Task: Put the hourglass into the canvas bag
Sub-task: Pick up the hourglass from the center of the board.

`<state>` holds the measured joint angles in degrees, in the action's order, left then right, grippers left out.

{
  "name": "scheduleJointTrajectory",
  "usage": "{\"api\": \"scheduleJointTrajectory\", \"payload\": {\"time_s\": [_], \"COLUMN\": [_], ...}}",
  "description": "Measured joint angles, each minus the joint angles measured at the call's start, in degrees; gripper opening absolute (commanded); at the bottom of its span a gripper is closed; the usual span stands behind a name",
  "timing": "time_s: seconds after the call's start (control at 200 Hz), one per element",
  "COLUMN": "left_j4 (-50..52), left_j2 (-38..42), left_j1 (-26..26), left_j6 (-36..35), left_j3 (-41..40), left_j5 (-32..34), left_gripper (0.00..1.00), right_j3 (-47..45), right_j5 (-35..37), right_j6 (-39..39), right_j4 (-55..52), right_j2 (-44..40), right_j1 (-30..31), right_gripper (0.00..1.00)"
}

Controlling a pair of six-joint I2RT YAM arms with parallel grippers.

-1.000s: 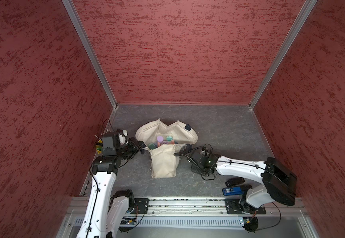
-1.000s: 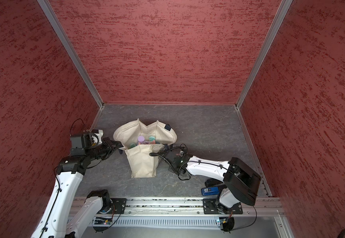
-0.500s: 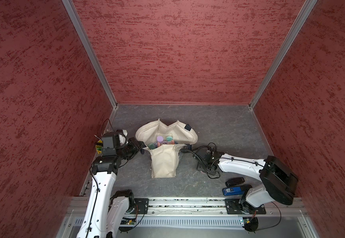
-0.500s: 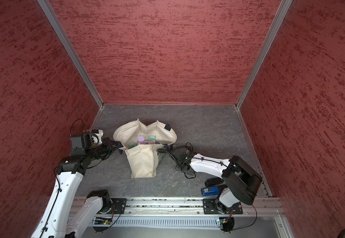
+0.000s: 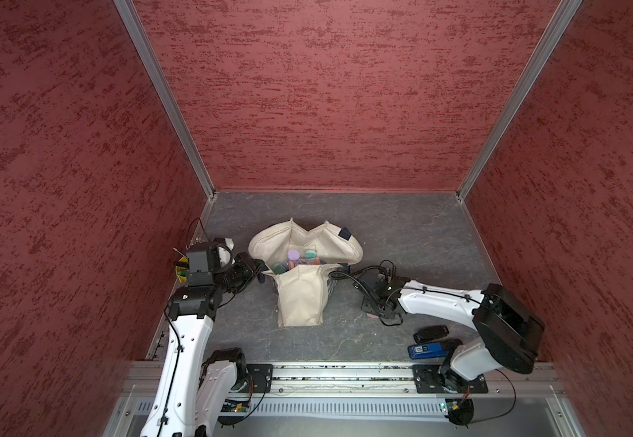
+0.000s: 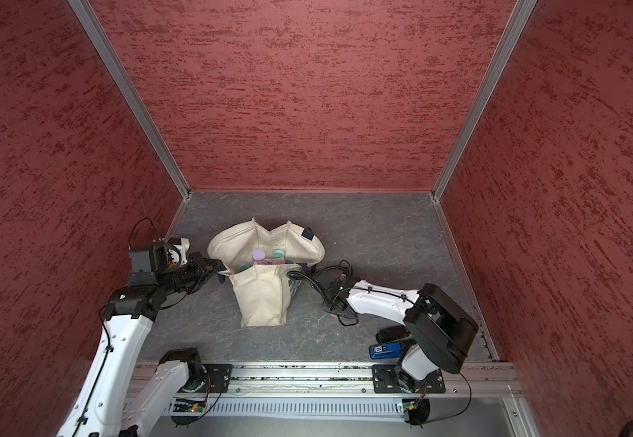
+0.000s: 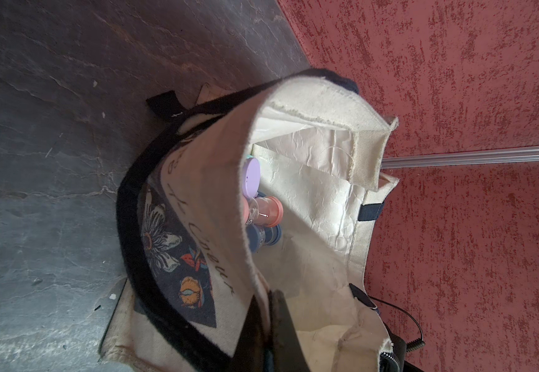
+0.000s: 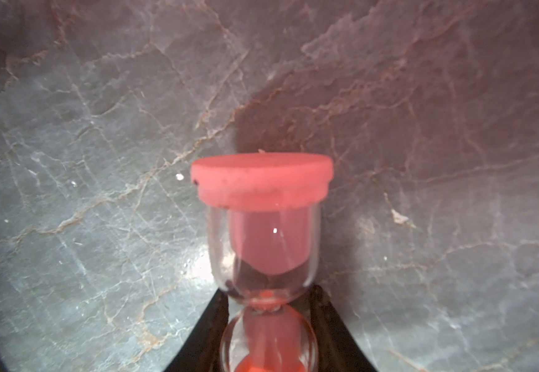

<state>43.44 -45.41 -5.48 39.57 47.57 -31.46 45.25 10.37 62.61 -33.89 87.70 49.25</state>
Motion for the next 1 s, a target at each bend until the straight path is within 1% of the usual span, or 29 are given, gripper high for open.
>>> {"api": "scheduleJointTrajectory", "payload": {"time_s": [0.11, 0.25, 0.491, 0.596, 0.812, 1.002], "left_j4": [0.00, -0.09, -0.48, -0.52, -0.57, -0.90], "left_j2": [0.00, 0.00, 0.00, 0.00, 0.00, -0.02], "left_j1": [0.00, 0.00, 0.00, 0.00, 0.00, 0.02], "left_j6": [0.02, 0.07, 0.70, 0.70, 0.72, 1.29], "left_j3": [0.00, 0.00, 0.00, 0.00, 0.00, -0.04], "left_j5": [0.00, -0.04, -0.59, -0.68, -1.03, -1.68], "left_gripper": [0.00, 0.00, 0.00, 0.00, 0.00, 0.00], "right_j3": [-0.02, 1.44, 10.10, 14.05, 24.24, 35.65], "right_j5": [0.61, 3.15, 9.51, 11.72, 13.64, 13.29], "right_j6": [0.07, 0.17, 0.37, -0.57, -6.10, -12.17], "right_j4": [-0.57, -3.76, -9.40, -10.45, -10.14, -7.76], "right_j2": [-2.19, -7.52, -16.28, -18.73, -18.67, -13.53], "right_j1": [-0.02, -0.02, -0.31, -0.44, -0.57, -0.44], "right_gripper": [0.09, 0.08, 0.05, 0.03, 0.01, 0.00]}}
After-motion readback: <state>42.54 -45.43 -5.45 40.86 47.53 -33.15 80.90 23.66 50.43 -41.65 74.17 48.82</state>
